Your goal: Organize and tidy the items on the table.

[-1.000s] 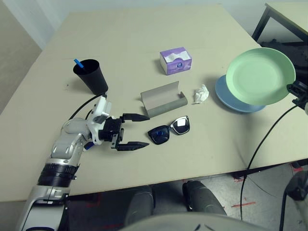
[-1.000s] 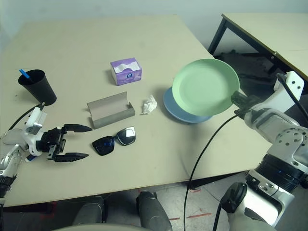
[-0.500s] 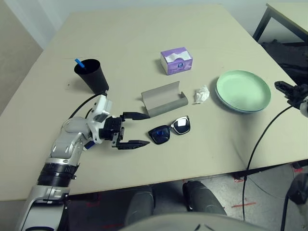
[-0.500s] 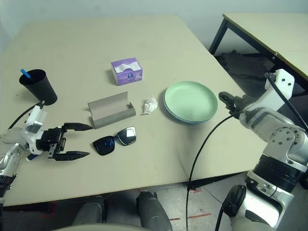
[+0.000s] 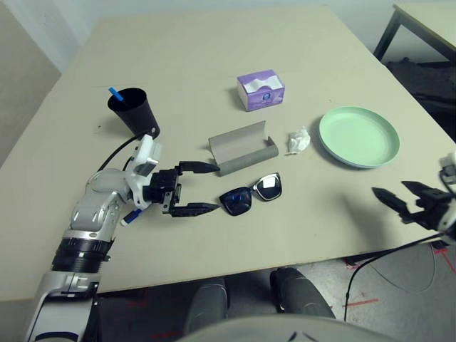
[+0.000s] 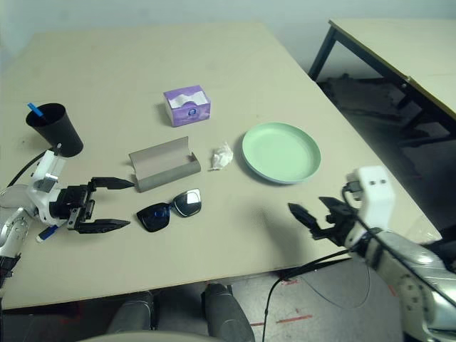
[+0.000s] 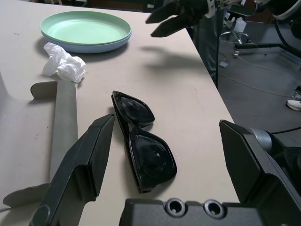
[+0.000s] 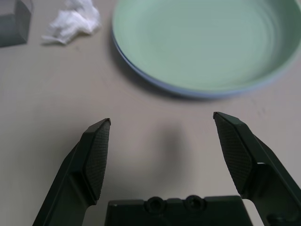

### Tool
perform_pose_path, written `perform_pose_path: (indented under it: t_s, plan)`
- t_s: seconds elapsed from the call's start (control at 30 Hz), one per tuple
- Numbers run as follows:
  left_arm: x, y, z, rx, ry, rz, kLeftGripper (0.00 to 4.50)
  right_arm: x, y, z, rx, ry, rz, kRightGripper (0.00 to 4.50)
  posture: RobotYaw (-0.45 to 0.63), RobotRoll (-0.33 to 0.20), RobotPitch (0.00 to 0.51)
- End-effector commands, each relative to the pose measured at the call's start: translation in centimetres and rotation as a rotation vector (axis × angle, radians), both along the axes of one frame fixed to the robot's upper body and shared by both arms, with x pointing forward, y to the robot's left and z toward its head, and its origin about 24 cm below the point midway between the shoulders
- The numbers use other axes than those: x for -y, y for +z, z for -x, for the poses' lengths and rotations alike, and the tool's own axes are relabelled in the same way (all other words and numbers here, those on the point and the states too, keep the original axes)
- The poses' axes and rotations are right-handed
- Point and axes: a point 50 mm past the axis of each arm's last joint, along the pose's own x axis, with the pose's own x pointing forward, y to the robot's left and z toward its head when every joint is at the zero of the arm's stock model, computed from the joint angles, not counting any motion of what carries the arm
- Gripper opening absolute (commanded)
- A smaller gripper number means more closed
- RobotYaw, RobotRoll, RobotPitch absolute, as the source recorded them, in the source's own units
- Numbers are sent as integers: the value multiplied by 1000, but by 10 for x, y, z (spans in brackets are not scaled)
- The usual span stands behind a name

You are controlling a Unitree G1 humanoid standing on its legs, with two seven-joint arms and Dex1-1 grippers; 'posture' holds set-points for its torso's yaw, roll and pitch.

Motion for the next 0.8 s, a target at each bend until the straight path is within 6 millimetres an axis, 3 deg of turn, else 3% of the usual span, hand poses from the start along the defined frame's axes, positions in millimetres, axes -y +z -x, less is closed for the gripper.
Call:
perform_pose_path:
  t_s: [0.03,0.33,0.8]
  plan:
    - [-3,-1,-2,18,65,-33,4500,-12,-6,-13,63,1,63,4455,-101,0,131]
    - [-6,-5,-4,66,270,-70,4500,-53,-10,-45,138,130,77,4455,-70,0,126]
    - [-9,-12,-1,74,386,-83,4500,-91,-17,-87,73,211,46,4455,-39,0,131]
